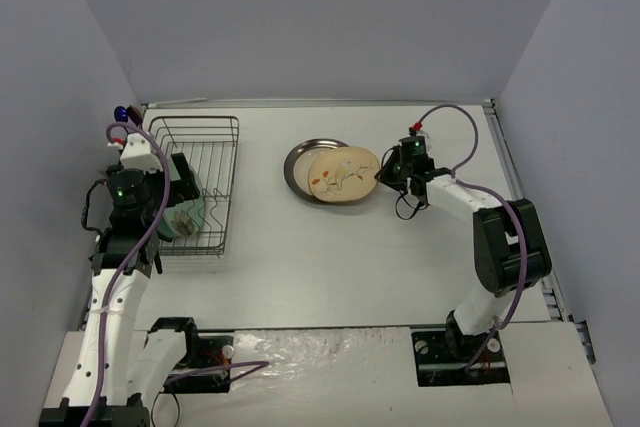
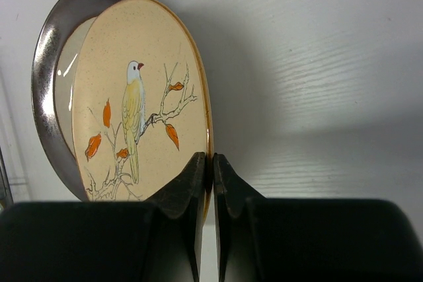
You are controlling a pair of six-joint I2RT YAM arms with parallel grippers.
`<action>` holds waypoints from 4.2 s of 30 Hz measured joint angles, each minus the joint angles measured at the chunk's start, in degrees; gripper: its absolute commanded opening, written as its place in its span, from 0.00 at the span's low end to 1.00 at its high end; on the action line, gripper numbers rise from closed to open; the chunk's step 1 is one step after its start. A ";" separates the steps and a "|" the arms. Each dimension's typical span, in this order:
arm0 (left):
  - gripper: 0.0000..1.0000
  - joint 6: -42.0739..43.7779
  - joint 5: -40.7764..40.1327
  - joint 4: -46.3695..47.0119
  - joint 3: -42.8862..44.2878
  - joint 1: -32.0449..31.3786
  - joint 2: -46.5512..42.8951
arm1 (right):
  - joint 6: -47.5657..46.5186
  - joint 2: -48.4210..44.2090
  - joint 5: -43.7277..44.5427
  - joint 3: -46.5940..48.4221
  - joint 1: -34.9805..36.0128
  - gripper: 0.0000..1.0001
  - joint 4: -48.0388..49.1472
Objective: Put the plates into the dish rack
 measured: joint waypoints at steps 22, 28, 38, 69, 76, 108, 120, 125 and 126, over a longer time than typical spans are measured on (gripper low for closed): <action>0.97 -0.27 1.00 0.14 0.00 0.00 0.37 | -0.18 0.95 -5.03 -2.70 -1.42 0.20 4.51; 0.97 -3.49 4.77 0.54 0.00 -1.95 2.63 | 0.43 1.99 -7.04 -2.70 -1.44 0.07 6.26; 0.97 -12.34 5.00 1.86 3.81 -19.81 10.13 | 2.08 2.57 -10.98 -2.70 -2.75 0.00 7.63; 0.97 -43.94 3.36 24.67 0.83 -33.81 42.98 | 6.53 -5.15 -17.51 -13.79 -5.13 0.00 11.23; 0.91 -46.23 5.20 26.97 0.83 -33.88 46.44 | 6.02 -2.52 -20.75 -15.22 -5.21 0.00 17.21; 0.18 -49.65 6.70 32.78 2.31 -33.68 53.94 | 4.84 2.92 -25.75 -15.38 -5.29 0.00 24.58; 0.13 -51.35 6.50 33.36 2.20 -33.58 51.76 | 2.87 2.32 -25.40 -13.43 -5.38 0.00 19.97; 0.10 -51.63 6.79 33.75 1.45 -33.34 50.90 | 2.41 2.26 -25.17 -12.88 -4.85 0.00 18.14; 0.08 -51.76 6.85 33.95 0.98 -33.20 50.70 | 2.22 2.26 -25.03 -12.63 -4.54 0.00 17.75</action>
